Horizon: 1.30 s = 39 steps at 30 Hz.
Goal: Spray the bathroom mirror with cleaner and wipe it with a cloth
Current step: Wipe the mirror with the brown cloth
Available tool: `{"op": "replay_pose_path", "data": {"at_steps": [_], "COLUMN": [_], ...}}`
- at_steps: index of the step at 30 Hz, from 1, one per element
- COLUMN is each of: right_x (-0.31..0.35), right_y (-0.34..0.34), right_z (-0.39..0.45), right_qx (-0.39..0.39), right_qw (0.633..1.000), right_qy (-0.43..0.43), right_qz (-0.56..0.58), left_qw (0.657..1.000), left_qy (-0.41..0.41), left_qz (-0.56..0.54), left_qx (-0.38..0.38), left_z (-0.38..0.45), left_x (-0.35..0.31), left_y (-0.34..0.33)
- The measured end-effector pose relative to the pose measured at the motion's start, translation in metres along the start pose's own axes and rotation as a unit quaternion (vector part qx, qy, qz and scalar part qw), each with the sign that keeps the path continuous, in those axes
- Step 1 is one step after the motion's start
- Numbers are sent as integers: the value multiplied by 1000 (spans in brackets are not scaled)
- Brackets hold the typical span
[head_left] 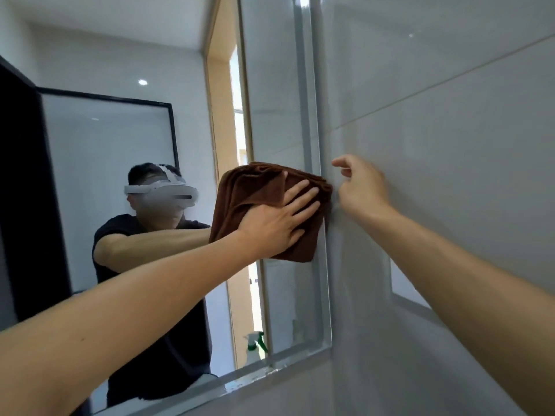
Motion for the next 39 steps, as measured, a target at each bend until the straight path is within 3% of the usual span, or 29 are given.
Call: {"op": "replay_pose_path", "data": {"at_steps": [3,5,11,14,18,26,32,39], "right_x": [2,5,9,5,-10,-51,-92,-135], "right_y": [1,3,12,11,3,-29,-58,-74], "right_z": [-5,-6,-1,1,-7,-28,-64,-101], "right_qx": [13,19,16,14,26,64,89,112], "right_qw": [1000,1000,999,998,997,995,993,989], "right_qy": [1,12,18,14,17,-19,-68,-101], "right_qz": [5,6,47,67,69,76,42,6], "left_qw": [999,1000,976,955,947,973,997,996], "left_qy": [-44,-27,191,268,293,208,75,-58], "left_qz": [9,14,94,100,47,-23,-9,-46], "left_qx": [9,3,-42,-73,-123,-101,1,40], "left_z": [-14,-15,3,15,28,22,-31,-79], "left_x": [28,63,158,143,86,-64,-170,-165], "left_y": [11,26,67,65,43,-25,-66,-63]}}
Point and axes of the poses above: each hand's wrist, its own z-axis towards the middle knuckle, its own y-axis out of the back of the hand, x = y × z, the point moved 3 cm from there along z, towards the middle knuckle, and after that the axes turned 13 degrees about -y, right-handed, at the moved point
